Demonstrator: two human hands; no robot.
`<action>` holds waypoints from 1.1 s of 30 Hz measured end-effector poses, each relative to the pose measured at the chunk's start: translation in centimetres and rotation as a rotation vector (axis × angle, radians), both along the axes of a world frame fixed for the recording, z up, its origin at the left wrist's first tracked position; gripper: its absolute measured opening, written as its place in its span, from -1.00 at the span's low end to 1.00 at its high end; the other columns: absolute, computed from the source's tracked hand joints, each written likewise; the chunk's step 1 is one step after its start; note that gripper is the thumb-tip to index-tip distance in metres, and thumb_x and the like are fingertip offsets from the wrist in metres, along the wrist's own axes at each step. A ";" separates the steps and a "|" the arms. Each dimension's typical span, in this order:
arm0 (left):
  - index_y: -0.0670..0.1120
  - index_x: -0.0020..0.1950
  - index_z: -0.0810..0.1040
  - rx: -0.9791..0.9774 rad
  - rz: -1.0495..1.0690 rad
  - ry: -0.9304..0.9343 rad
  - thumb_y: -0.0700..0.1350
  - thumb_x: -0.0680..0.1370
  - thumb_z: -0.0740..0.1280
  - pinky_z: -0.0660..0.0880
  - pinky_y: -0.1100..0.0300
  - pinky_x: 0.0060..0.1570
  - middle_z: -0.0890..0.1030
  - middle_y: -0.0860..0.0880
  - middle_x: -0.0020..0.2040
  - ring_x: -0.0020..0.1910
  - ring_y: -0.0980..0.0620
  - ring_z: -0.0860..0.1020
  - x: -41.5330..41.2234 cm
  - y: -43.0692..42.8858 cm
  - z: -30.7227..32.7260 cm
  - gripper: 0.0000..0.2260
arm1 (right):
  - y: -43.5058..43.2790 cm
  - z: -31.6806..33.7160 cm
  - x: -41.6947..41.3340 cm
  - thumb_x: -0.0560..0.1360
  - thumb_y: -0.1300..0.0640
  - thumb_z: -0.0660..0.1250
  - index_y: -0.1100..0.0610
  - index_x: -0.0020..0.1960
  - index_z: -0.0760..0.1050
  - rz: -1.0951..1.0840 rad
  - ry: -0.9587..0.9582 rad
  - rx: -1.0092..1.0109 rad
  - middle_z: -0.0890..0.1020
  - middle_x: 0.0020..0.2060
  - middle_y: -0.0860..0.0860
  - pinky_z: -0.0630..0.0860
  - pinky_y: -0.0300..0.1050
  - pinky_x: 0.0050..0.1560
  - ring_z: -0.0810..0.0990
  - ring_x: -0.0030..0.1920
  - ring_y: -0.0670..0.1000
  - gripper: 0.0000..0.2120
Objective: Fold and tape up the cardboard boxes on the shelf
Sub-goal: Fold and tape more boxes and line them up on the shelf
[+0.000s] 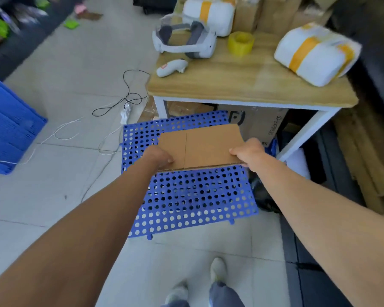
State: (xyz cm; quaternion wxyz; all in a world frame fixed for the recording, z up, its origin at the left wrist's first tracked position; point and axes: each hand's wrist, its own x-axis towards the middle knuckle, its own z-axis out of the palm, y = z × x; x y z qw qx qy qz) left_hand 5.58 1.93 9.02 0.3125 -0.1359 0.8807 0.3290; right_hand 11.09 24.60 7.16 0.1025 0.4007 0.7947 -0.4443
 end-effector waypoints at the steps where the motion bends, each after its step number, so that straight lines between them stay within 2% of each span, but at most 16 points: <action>1: -0.34 0.41 0.25 0.011 -0.053 0.020 -0.20 0.53 0.36 0.41 0.02 0.18 0.42 -0.26 0.33 0.28 -0.23 0.44 0.3 0.6 1.4 -0.47 | 0.4 1.3 1.3 0.46 0.15 0.42 0.22 -0.09 0.47 -0.043 0.009 -0.005 0.59 -0.10 0.14 0.61 0.08 0.00 0.60 -0.11 0.13 -0.82; 3: -0.36 0.37 0.33 0.028 -0.166 0.063 -0.18 0.53 0.37 0.42 0.03 0.22 0.44 -0.27 0.34 0.30 -0.22 0.45 0.8 1.9 4.0 -0.51 | 1.2 3.7 4.1 0.46 0.17 0.43 0.22 -0.11 0.47 -0.150 0.037 -0.030 0.61 -0.05 0.18 0.62 0.07 -0.03 0.62 -0.06 0.14 -0.83; 6: -0.32 0.43 0.22 -0.001 -0.350 0.070 -0.09 0.54 0.36 0.39 0.07 0.07 0.36 -0.25 0.38 0.31 -0.22 0.40 2.6 4.2 7.5 -0.42 | 2.4 7.0 9.4 0.47 0.20 0.41 0.17 -0.20 0.42 -0.289 0.088 -0.046 0.60 0.06 0.21 0.60 -0.09 -0.21 0.60 -0.07 0.10 -0.82; 9: -0.31 0.35 0.34 -0.006 -0.546 0.132 -0.09 0.54 0.36 0.39 0.12 -0.07 0.48 -0.21 0.23 0.18 -0.17 0.48 5.6 7.3 10.4 -0.53 | 3.1 9.8 15.5 0.48 0.21 0.38 0.20 -0.07 0.43 -0.422 0.113 -0.010 0.59 0.07 0.21 0.56 -0.17 -0.37 0.56 -0.10 0.09 -0.87; 11: -0.32 0.32 0.38 -0.017 -0.702 0.165 -0.08 0.55 0.35 0.36 0.22 -0.28 0.52 -0.14 -0.04 -0.02 -0.10 0.51 8.5 9.5 12.1 -0.55 | 3.4 11.2 20.0 0.48 0.23 0.37 0.25 0.04 0.46 -0.555 0.094 0.022 0.59 -0.01 0.22 0.64 -0.10 -0.19 0.62 -0.04 0.15 -0.82; 12: -0.32 0.33 0.38 -0.021 -0.772 0.174 -0.07 0.55 0.34 0.32 0.25 -0.36 0.53 -0.13 -0.05 -0.01 -0.09 0.52 10.1 10.8 12.7 -0.54 | 3.6 11.8 22.3 0.48 0.25 0.36 0.27 0.08 0.45 -0.619 0.086 0.024 0.58 -0.01 0.22 0.63 -0.01 -0.07 0.62 0.01 0.17 -0.79; 14: -0.30 0.36 0.34 -0.040 -0.892 0.202 -0.01 0.55 0.34 0.36 0.23 -0.35 0.52 -0.17 0.17 0.14 -0.11 0.52 13.6 13.3 13.8 -0.49 | 3.8 12.9 27.3 0.46 0.27 0.37 0.25 0.05 0.44 -0.766 0.109 0.003 0.56 -0.02 0.20 0.63 0.02 -0.08 0.61 0.03 0.17 -0.81; 15: -0.30 0.35 0.35 -0.029 -0.933 0.206 0.01 0.53 0.36 0.44 0.18 -0.25 0.50 -0.18 0.23 0.18 -0.12 0.52 15.5 14.4 14.3 -0.47 | 3.8 13.5 30.0 0.45 0.28 0.38 0.22 -0.02 0.44 -0.835 0.129 0.008 0.56 -0.05 0.18 0.65 -0.04 -0.20 0.61 -0.01 0.15 -0.85; 17: -0.30 0.29 0.40 0.052 -1.006 0.178 0.00 0.50 0.41 0.48 0.10 -0.04 0.52 -0.17 0.19 0.14 -0.13 0.53 19.5 17.0 14.9 -0.50 | 3.8 14.7 35.6 0.45 0.27 0.37 0.18 -0.19 0.40 -0.919 0.144 0.059 0.54 -0.13 0.14 0.57 -0.18 -0.45 0.59 -0.16 0.10 -0.86; 20: -0.26 0.14 0.43 0.120 -1.185 0.187 -0.01 0.49 0.42 0.42 0.12 -0.15 0.51 -0.13 -0.07 -0.06 -0.11 0.51 26.2 19.9 15.9 -0.61 | 3.5 16.4 43.9 0.47 0.22 0.35 0.15 -0.28 0.36 -1.032 0.116 0.119 0.58 -0.33 0.09 0.52 -0.24 -0.48 0.61 -0.39 -0.02 -0.79; 22: -0.28 0.12 0.48 0.175 -1.293 0.204 -0.02 0.48 0.44 0.45 0.15 -0.20 0.51 -0.14 -0.07 -0.06 -0.13 0.53 30.7 21.7 16.4 -0.61 | 3.0 17.4 49.2 0.48 0.25 0.33 0.14 -0.24 0.38 -1.125 0.158 0.081 0.55 -0.59 -0.01 0.46 -0.34 -0.54 0.50 -0.62 -0.16 -0.82; 23: -0.28 0.10 0.51 0.211 -1.330 0.207 -0.02 0.47 0.45 0.49 0.13 -0.18 0.54 -0.15 -0.06 -0.04 -0.12 0.55 32.6 22.5 16.7 -0.62 | 2.9 17.8 51.5 0.47 0.28 0.34 0.13 -0.23 0.39 -1.177 0.184 0.076 0.53 -0.63 -0.05 0.48 -0.33 -0.52 0.48 -0.65 -0.17 -0.83; 25: -0.26 0.01 0.54 0.274 -1.401 0.177 -0.03 0.45 0.46 0.54 0.13 -0.13 0.60 -0.13 -0.15 -0.14 -0.04 0.59 37.5 24.2 17.1 -0.68 | 2.2 18.6 57.2 0.45 0.30 0.34 0.11 -0.23 0.38 -1.286 0.212 0.111 0.57 -0.43 0.02 0.53 -0.29 -0.44 0.52 -0.56 -0.13 -0.81; 27: -0.21 -0.12 0.51 0.324 -1.445 0.155 -0.02 0.45 0.46 0.52 0.22 -0.31 0.57 -0.07 -0.36 -0.39 0.04 0.55 42.4 25.7 17.6 -0.72 | 1.7 19.1 62.2 0.45 0.31 0.34 0.13 -0.16 0.40 -1.377 0.235 0.146 0.52 -0.22 0.06 0.53 -0.27 -0.45 0.56 -0.37 -0.05 -0.86; 28: -0.21 -0.10 0.48 0.343 -1.456 0.146 -0.01 0.45 0.46 0.52 0.20 -0.32 0.55 -0.07 -0.34 -0.40 0.02 0.53 44.7 26.3 17.9 -0.70 | 1.4 19.3 64.5 0.45 0.30 0.34 0.14 -0.10 0.41 -1.413 0.241 0.167 0.51 -0.18 0.07 0.54 -0.26 -0.42 0.55 -0.28 -0.01 -0.87; 33: -0.15 0.21 0.44 0.476 -1.454 0.007 0.06 0.42 0.48 0.53 0.14 -0.02 0.50 -0.08 0.15 0.03 -0.03 0.49 55.1 29.4 18.2 -0.52 | 0.9 19.7 74.8 0.50 0.27 0.30 0.20 0.13 0.45 -1.609 0.365 0.187 0.51 -0.12 0.04 0.58 -0.21 -0.21 0.53 -0.15 -0.01 -0.80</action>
